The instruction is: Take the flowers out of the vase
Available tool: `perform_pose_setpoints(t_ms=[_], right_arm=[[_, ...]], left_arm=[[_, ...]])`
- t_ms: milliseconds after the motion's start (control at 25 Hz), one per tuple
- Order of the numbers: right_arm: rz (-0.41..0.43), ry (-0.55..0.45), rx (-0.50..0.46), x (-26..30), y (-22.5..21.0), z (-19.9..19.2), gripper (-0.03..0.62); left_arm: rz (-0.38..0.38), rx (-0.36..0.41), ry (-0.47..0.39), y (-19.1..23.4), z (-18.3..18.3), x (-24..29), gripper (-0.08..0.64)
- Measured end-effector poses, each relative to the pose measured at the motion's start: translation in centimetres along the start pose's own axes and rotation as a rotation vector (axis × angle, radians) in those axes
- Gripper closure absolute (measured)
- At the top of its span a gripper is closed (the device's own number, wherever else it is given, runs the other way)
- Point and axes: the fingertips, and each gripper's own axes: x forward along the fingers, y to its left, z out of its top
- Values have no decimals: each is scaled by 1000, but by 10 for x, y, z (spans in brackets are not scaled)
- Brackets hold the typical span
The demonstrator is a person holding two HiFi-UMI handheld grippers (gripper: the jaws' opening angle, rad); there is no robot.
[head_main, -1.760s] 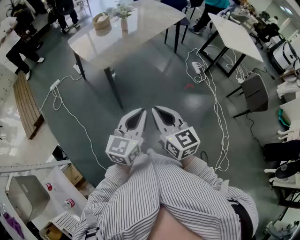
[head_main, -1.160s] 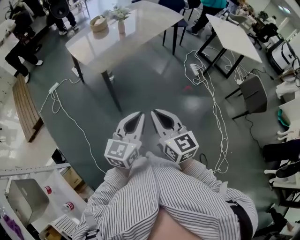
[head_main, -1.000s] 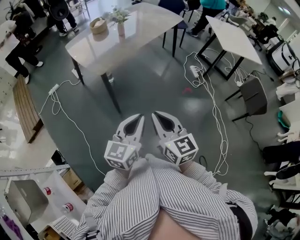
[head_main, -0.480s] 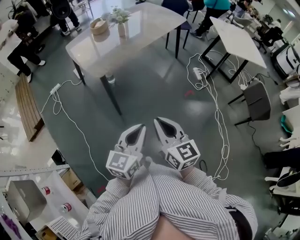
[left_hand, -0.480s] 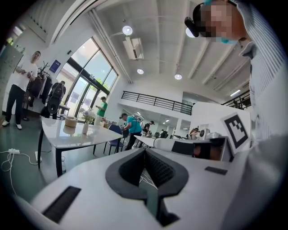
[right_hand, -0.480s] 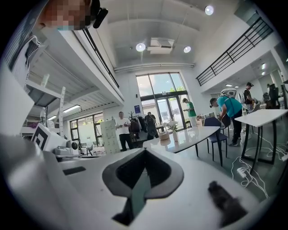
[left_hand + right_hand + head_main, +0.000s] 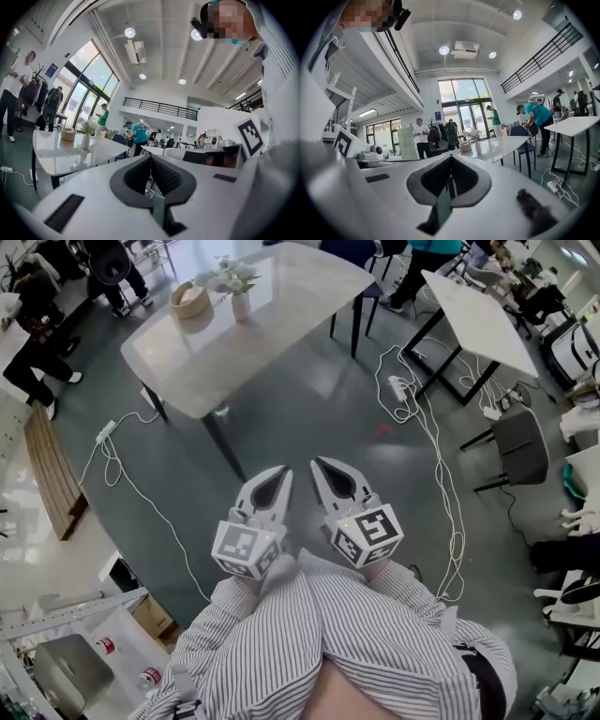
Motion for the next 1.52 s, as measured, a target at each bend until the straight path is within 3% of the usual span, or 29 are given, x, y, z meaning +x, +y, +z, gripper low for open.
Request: perform_pose_setpoints(t_ms=[400, 560, 1080, 1520], right_arm=[[-17, -27, -17, 149, -19, 40, 578], [-17, -1, -21, 188, -18, 38, 578], [-17, 72, -26, 263, -50, 32, 578], [81, 104, -31, 359, -132, 57, 578]], left_arm=[[-26, 17, -8, 133, 52, 52, 546], [-23, -39, 1, 175, 57, 67, 546], [-12, -84, 17, 240, 64, 120, 546], [61, -71, -14, 301, 93, 225, 546]])
